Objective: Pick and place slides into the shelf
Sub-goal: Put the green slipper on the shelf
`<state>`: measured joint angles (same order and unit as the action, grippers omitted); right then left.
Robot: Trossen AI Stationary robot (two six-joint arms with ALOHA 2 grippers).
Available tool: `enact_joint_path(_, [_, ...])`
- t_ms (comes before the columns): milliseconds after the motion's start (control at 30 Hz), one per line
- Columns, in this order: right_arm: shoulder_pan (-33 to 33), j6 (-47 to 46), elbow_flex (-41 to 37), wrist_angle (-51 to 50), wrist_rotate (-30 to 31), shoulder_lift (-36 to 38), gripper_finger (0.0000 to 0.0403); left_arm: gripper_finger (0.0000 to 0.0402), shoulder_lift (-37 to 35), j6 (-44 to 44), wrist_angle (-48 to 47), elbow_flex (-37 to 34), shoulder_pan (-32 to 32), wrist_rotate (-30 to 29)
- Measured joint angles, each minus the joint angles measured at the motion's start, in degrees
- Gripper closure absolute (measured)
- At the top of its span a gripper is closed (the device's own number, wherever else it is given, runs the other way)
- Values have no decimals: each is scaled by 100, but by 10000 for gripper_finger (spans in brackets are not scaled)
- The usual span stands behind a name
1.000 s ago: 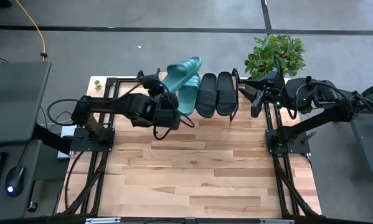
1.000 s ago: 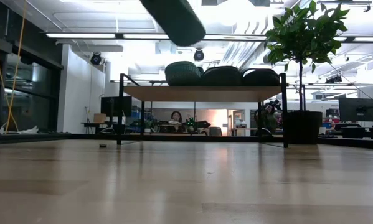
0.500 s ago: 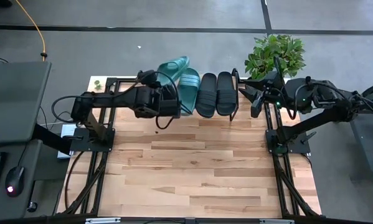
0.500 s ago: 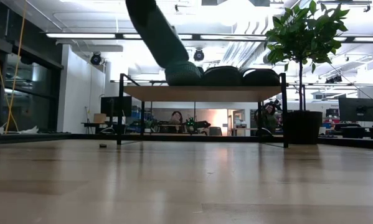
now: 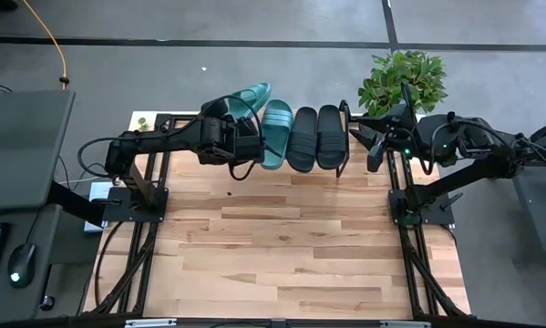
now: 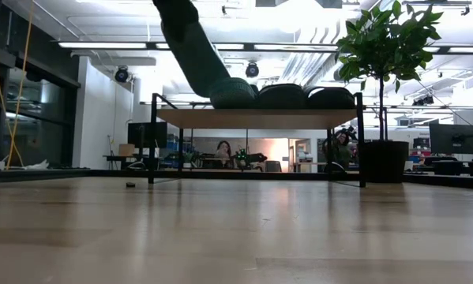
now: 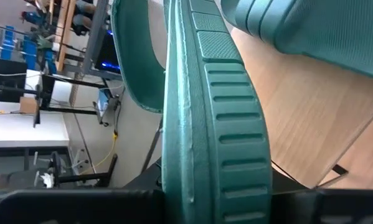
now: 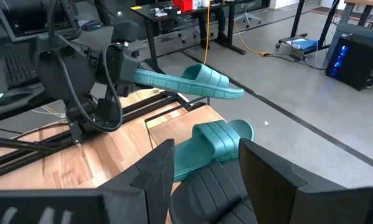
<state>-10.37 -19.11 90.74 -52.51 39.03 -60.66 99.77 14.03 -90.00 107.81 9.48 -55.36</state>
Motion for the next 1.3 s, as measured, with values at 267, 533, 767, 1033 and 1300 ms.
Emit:
enact_joint_path(267, [-1,9,0,0,0,0,233,332,0,225,-1,0,-5,211])
enact_joint_path(533, [-1,8,0,2,-2,0,233,332,0,474,0,-735,-9,441])
enact_joint_path(767, [-2,-9,0,2,-11,0,233,332,4,1002,40,-1602,-59,807])
enact_joint_path(1033, [-1,-33,0,2,-17,-1,233,332,4,1212,-6,-1714,-206,840])
enact_joint_path(1300, [0,-144,0,4,-26,0,233,332,4,1205,2,-1714,-209,952])
